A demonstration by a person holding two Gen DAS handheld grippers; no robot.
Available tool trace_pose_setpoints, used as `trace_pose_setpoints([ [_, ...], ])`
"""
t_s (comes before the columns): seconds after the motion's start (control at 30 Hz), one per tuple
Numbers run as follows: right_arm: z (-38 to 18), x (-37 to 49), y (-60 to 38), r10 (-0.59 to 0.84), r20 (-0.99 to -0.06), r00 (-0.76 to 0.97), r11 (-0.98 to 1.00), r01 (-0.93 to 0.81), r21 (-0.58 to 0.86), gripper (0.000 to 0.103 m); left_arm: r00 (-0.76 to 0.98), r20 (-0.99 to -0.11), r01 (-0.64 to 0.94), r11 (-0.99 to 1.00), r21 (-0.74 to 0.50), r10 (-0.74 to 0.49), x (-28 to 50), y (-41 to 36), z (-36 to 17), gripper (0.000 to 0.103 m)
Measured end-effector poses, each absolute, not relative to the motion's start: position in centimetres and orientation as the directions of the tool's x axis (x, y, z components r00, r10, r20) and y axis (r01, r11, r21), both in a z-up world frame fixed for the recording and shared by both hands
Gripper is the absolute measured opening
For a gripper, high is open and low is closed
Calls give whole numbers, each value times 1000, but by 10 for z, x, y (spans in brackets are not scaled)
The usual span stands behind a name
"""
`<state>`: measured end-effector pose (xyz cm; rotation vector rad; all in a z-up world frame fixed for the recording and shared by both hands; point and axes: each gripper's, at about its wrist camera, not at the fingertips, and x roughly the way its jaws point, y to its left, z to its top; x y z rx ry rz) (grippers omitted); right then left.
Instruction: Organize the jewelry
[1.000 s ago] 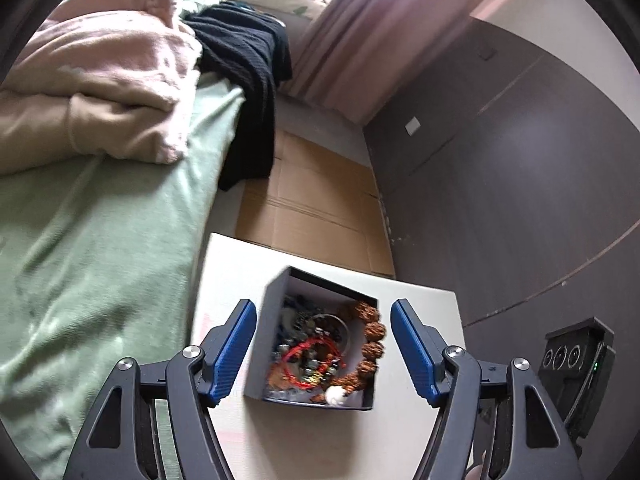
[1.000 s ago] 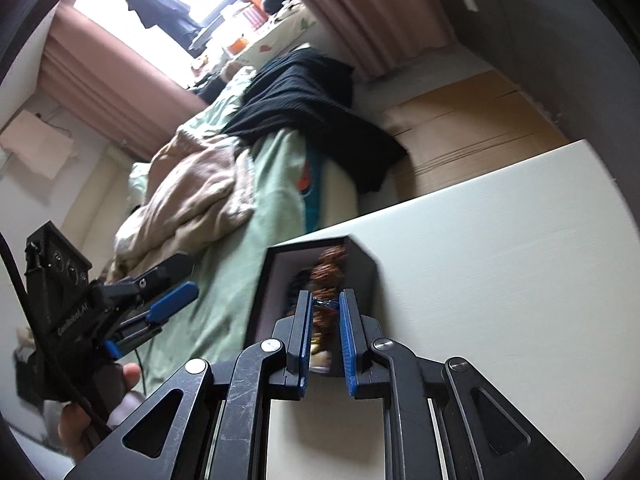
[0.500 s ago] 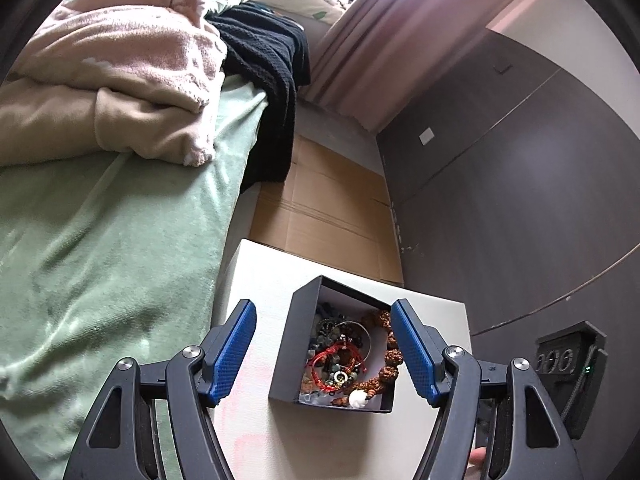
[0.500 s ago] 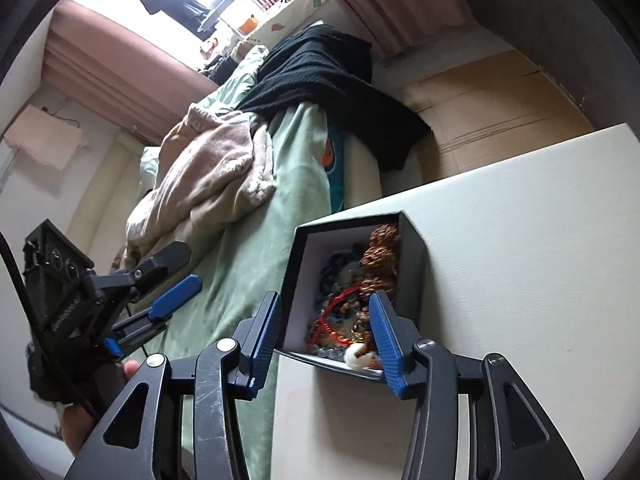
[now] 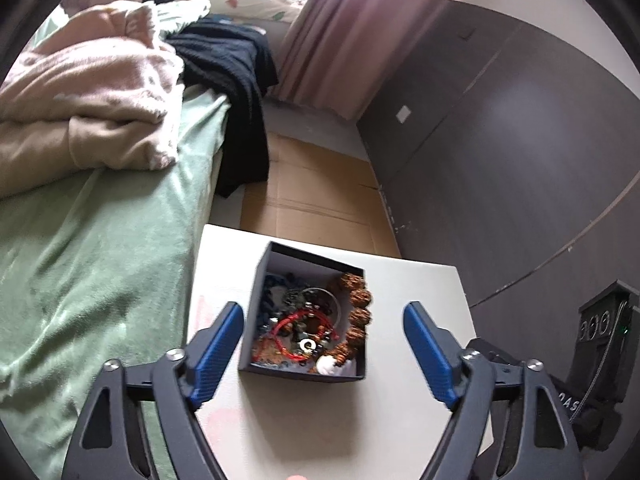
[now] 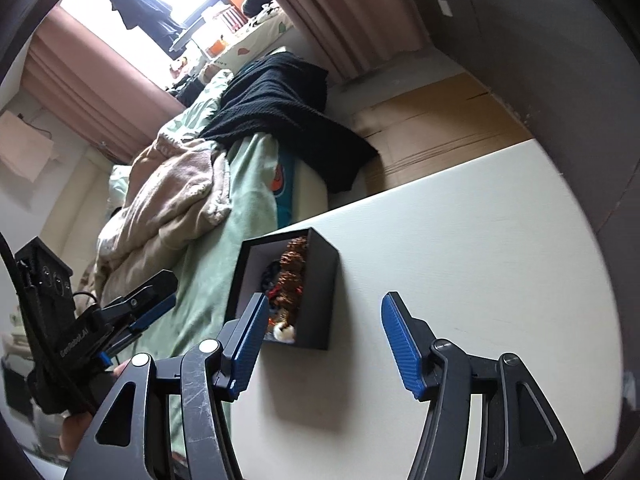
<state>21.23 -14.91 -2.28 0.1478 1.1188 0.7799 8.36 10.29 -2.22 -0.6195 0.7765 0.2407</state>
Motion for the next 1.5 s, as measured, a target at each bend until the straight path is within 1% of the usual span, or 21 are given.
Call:
trace_pose_setpoints([
  [0.1, -13, 207, -163, 608, -756, 245, 747, -499, 439, 68, 703, -710, -403, 811, -424, -22, 82, 89, -21, 93],
  [0.17, -7, 204, -170, 592, -760, 269, 759, -502, 413, 70, 706, -708, -395, 820, -415, -18, 80, 79, -20, 100],
  [0.2, -5, 203, -175, 586, -761, 278, 765, -500, 406, 71, 705, -709, -394, 823, -409, -14, 79, 75, -20, 101],
  [0.27, -1, 202, -185, 582, -760, 289, 773, -486, 407, 81, 691, -722, -417, 831, -367, 28, 76, 66, -19, 102],
  [0.3, -1, 201, -189, 576, -761, 297, 780, -479, 403, 91, 690, -723, -423, 832, -358, 40, 75, 63, -19, 102],
  [0.33, 1, 200, -195, 564, -763, 315, 790, -475, 387, 94, 692, -721, -427, 831, -357, 46, 73, 61, -20, 102],
  [0.47, 9, 195, -209, 532, -765, 363, 816, -461, 349, 96, 706, -704, -447, 820, -358, 77, 60, 50, -21, 103],
  [0.5, 11, 193, -213, 530, -762, 372, 818, -462, 343, 101, 707, -702, -445, 823, -352, 82, 58, 47, -21, 102],
  [0.53, 13, 191, -215, 528, -760, 378, 819, -464, 338, 103, 710, -699, -442, 827, -346, 87, 56, 44, -20, 102],
  [0.77, 23, 182, -224, 522, -755, 398, 814, -495, 303, 103, 726, -678, -416, 858, -301, 114, 52, 22, -8, 102],
  [0.97, 28, 176, -225, 564, -738, 371, 781, -529, 331, 103, 736, -663, -405, 875, -266, 140, 48, 11, 3, 102],
  [1.07, 28, 174, -225, 561, -739, 374, 781, -536, 321, 103, 738, -656, -408, 879, -247, 158, 46, 9, 7, 102],
  [1.27, 27, 172, -225, 554, -743, 375, 786, -531, 317, 103, 737, -650, -411, 887, -211, 187, 41, 4, 11, 103],
  [1.5, 37, 167, -234, 538, -728, 426, 808, -507, 301, 103, 739, -641, -418, 888, -194, 208, 38, 2, 14, 103],
])
